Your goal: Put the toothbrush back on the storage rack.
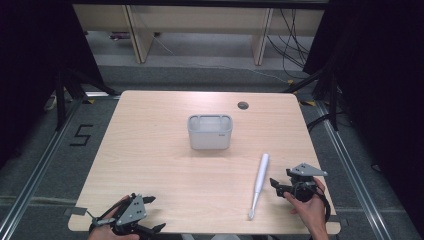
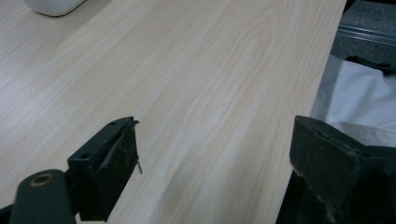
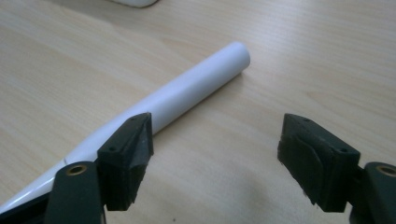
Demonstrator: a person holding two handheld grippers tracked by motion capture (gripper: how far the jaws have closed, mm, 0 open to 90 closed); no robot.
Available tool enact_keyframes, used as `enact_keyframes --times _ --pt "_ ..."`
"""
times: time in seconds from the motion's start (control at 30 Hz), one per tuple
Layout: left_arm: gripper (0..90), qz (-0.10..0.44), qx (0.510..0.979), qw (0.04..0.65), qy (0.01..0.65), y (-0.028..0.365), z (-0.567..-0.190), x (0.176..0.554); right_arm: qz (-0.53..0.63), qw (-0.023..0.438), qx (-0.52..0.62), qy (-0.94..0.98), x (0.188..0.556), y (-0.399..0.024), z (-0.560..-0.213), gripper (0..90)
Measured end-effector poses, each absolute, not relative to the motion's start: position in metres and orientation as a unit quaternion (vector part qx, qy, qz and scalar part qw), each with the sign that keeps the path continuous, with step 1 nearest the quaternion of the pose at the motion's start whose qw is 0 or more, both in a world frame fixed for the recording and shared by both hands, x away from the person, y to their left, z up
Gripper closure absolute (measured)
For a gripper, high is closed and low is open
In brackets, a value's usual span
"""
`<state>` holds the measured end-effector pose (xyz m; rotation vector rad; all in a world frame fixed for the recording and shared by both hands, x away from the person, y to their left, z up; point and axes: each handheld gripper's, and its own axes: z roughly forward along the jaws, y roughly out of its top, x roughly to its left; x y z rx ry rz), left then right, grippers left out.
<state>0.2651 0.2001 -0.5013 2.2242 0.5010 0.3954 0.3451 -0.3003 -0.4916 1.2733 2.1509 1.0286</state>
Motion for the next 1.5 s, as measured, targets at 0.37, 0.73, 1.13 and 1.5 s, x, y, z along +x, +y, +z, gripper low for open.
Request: enact_keyframes --times 0.37,0.73,1.13,1.5 --pt "14.7 0.146 0.883 0.4 0.198 0.201 -0.5 0.266 0.385 0.226 0.452 0.772 0.361 -0.291 -0.484 48.6" --pt "14.7 0.149 0.884 0.398 0.193 0.202 -0.501 0.267 0.373 0.246 0.424 0.788 0.377 -0.278 -0.48 76.2" --pt "14.7 0.149 0.886 0.396 0.192 0.202 -0.499 0.266 0.365 0.231 0.406 0.805 0.4 -0.259 -0.482 87.8" --pt "14.7 0.15 0.884 0.398 0.193 0.202 -0.499 0.266 0.348 0.227 0.386 0.824 0.419 -0.251 -0.488 90.0"
